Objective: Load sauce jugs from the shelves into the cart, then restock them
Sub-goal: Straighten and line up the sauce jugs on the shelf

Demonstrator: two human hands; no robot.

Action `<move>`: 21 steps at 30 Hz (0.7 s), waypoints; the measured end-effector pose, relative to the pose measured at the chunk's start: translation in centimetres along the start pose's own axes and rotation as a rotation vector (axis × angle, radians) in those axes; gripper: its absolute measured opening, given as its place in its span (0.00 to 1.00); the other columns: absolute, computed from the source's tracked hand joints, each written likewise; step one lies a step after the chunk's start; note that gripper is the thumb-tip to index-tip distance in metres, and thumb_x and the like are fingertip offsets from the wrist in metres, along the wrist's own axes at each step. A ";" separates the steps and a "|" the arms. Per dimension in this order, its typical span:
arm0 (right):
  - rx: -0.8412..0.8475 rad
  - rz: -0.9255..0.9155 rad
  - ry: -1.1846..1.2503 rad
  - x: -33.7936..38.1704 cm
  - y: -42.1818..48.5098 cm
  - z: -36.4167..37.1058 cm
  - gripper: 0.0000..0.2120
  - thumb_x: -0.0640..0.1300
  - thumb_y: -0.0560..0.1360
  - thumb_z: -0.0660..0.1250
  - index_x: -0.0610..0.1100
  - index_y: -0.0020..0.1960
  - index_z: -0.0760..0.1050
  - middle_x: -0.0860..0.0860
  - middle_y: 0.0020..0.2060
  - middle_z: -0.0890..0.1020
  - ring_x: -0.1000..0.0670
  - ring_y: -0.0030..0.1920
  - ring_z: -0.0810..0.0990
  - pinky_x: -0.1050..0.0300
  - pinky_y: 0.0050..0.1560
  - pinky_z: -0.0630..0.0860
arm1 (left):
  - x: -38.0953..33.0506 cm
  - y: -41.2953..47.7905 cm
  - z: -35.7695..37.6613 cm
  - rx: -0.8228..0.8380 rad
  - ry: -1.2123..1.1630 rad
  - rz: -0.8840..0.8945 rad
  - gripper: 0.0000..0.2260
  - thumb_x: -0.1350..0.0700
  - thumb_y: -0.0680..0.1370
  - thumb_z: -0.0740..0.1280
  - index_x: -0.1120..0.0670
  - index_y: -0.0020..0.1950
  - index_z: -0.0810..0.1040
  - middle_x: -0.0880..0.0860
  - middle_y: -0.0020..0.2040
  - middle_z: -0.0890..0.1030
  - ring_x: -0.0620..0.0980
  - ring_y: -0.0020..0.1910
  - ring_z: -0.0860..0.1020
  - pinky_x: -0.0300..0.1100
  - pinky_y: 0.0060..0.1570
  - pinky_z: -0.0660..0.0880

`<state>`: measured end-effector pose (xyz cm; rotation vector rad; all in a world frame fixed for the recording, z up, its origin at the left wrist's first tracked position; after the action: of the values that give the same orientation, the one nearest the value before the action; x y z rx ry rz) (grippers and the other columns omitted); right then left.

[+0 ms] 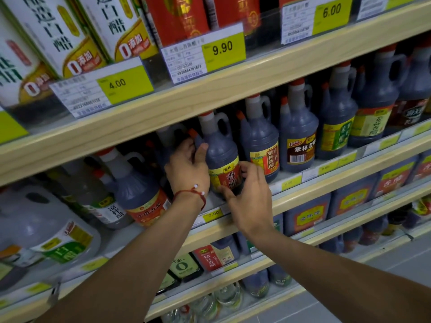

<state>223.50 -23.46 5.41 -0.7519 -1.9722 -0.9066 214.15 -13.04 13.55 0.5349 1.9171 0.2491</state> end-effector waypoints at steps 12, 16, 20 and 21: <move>0.016 -0.108 0.121 1.4 -2.3 0.0 0.18 0.39 0.76 0.75 0.46 0.61 0.73 0.54 0.56 0.73 0.54 0.57 0.75 0.65 0.58 0.72 | 1.2 -1.3 -6.8 -0.250 -0.030 0.044 0.18 0.68 0.76 0.69 0.60 0.65 0.79 0.52 0.56 0.82 0.48 0.55 0.81 0.37 0.57 0.78; 0.110 -0.147 0.135 2.9 -2.7 1.6 0.16 0.40 0.77 0.73 0.47 0.62 0.74 0.55 0.56 0.76 0.55 0.57 0.77 0.59 0.61 0.76 | 1.8 -1.1 -7.6 -0.157 -0.011 0.008 0.25 0.68 0.77 0.67 0.57 0.73 0.71 0.56 0.64 0.80 0.50 0.64 0.79 0.51 0.64 0.77; 0.152 -0.127 0.145 4.1 -2.7 3.6 0.21 0.39 0.77 0.74 0.47 0.68 0.75 0.54 0.62 0.79 0.54 0.62 0.77 0.52 0.67 0.76 | 1.7 -0.3 -8.1 -0.147 0.030 0.002 0.26 0.68 0.77 0.66 0.58 0.75 0.70 0.57 0.65 0.80 0.50 0.65 0.79 0.48 0.64 0.77; 0.156 -0.107 0.147 4.1 -2.8 4.0 0.23 0.38 0.76 0.74 0.47 0.70 0.75 0.53 0.63 0.79 0.53 0.63 0.77 0.52 0.68 0.76 | 1.8 0.1 -8.1 -0.114 0.026 -0.005 0.26 0.67 0.77 0.66 0.58 0.76 0.69 0.57 0.66 0.79 0.51 0.65 0.78 0.48 0.65 0.76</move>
<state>217.67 -21.07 6.47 -0.4814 -1.9408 -0.8347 206.24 -11.47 15.32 0.4523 1.9157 0.3614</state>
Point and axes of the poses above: each hand's wrist, its own y-axis towards the middle knuckle, its own z-axis out of the palm, x = y × z, the point moved 5 cm from there along y, towards the middle knuckle
